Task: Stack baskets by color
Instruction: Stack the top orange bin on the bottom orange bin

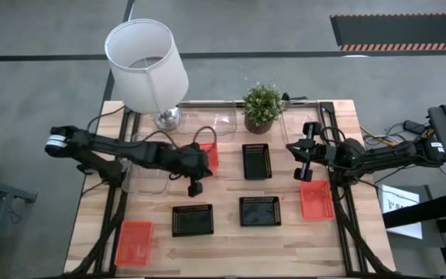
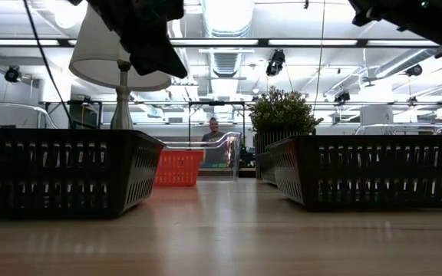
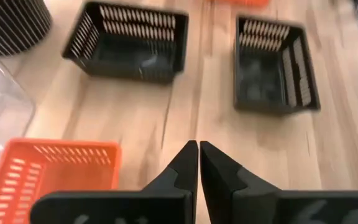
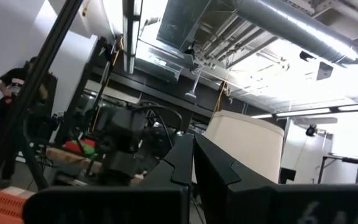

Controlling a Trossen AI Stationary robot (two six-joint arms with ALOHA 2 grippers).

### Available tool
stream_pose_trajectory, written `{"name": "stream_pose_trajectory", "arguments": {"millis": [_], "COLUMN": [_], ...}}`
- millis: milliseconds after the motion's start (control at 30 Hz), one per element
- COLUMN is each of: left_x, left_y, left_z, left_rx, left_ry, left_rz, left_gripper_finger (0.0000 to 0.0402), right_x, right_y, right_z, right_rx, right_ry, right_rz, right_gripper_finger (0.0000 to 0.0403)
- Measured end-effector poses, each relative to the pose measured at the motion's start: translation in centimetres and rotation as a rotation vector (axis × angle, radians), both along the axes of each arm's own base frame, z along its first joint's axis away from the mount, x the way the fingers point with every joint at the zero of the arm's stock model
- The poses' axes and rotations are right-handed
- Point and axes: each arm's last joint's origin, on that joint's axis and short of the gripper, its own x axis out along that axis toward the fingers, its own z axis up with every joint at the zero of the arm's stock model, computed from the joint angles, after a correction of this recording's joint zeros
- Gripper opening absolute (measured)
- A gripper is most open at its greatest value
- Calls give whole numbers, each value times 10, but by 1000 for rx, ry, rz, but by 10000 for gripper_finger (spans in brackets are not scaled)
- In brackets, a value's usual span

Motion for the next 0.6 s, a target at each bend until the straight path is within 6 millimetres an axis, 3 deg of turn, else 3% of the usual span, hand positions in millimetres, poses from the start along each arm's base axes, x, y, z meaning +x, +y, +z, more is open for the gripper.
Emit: {"name": "stream_pose_trajectory", "arguments": {"millis": [167, 433, 600], "left_x": [6, 13, 18], "left_y": [-10, -7, 4], "left_z": [1, -13, -23], "left_rx": [16, 62, 116], "left_ry": [121, 207, 244], "left_rz": [-37, -58, -80], "left_gripper_finger": [0, 1, 41], "right_x": [-1, -3, -2], "right_y": [0, 0, -1], "right_z": [1, 2, 2], "right_rx": [-12, -46, -55], "right_ry": [-10, -17, -7], "right_rz": [-7, -31, -64], "right_gripper_finger": [9, 9, 9]}}
